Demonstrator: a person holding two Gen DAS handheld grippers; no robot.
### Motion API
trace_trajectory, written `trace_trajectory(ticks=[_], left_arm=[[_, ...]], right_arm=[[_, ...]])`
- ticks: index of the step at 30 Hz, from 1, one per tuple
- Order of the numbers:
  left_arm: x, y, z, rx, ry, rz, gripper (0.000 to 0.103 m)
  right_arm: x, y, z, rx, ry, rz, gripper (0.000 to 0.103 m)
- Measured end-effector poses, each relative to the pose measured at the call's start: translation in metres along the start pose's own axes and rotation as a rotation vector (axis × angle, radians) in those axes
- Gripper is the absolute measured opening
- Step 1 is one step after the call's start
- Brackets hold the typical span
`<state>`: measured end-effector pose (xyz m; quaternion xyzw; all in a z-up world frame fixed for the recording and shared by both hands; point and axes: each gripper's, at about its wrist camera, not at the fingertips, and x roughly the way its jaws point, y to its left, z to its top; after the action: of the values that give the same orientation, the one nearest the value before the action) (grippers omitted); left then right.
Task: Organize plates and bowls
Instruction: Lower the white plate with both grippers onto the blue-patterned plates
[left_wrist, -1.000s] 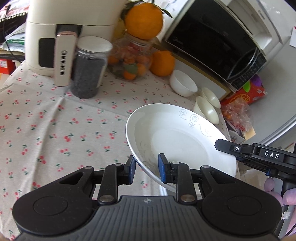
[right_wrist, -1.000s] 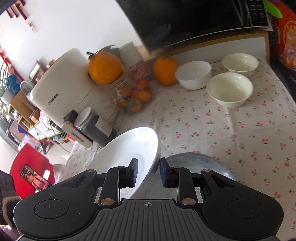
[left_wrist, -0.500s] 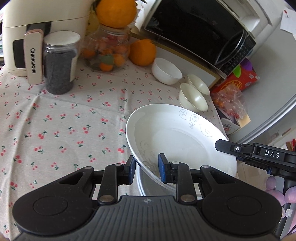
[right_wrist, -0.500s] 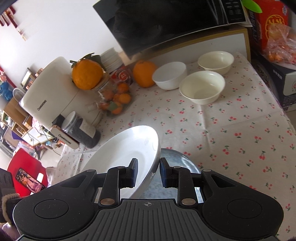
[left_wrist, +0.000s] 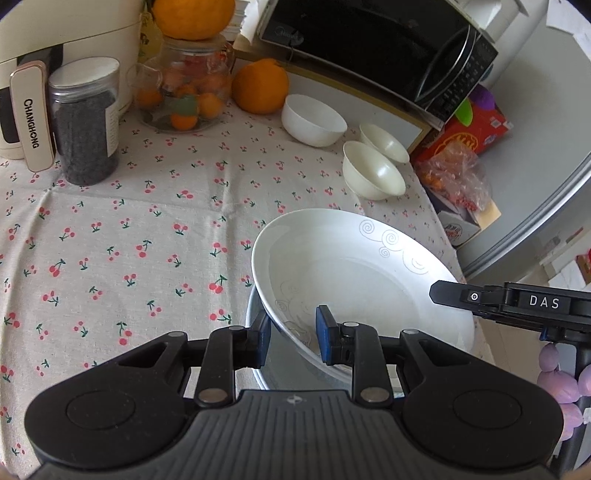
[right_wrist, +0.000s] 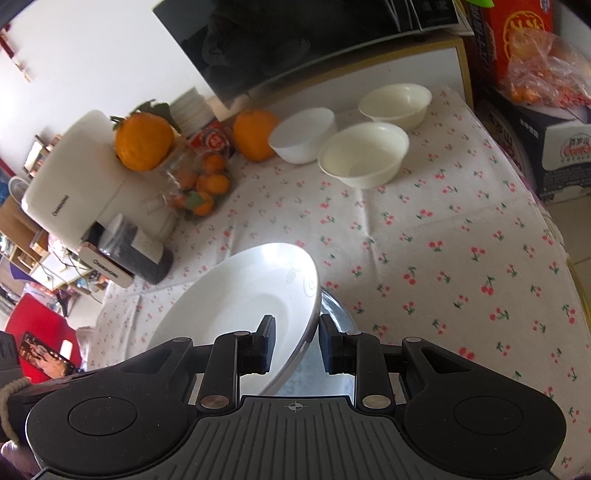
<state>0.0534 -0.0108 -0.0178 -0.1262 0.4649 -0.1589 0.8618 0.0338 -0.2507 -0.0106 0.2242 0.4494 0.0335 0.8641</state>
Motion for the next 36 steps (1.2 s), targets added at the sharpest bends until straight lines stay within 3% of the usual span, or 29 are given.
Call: trace_trajectory(ticks=[16, 36], left_arm=[[0.014, -0.006, -0.009, 0.05, 0.035, 0.051, 0.023], [0.016, -0.018, -0.016, 0.104, 0.068, 0.103, 0.023]], right_arm=[[0.01, -0.004, -0.009, -0.021, 0.056, -0.068, 0.025], [0.021, 0.012, -0.023, -0.168, 0.094, -0.204, 0.025]])
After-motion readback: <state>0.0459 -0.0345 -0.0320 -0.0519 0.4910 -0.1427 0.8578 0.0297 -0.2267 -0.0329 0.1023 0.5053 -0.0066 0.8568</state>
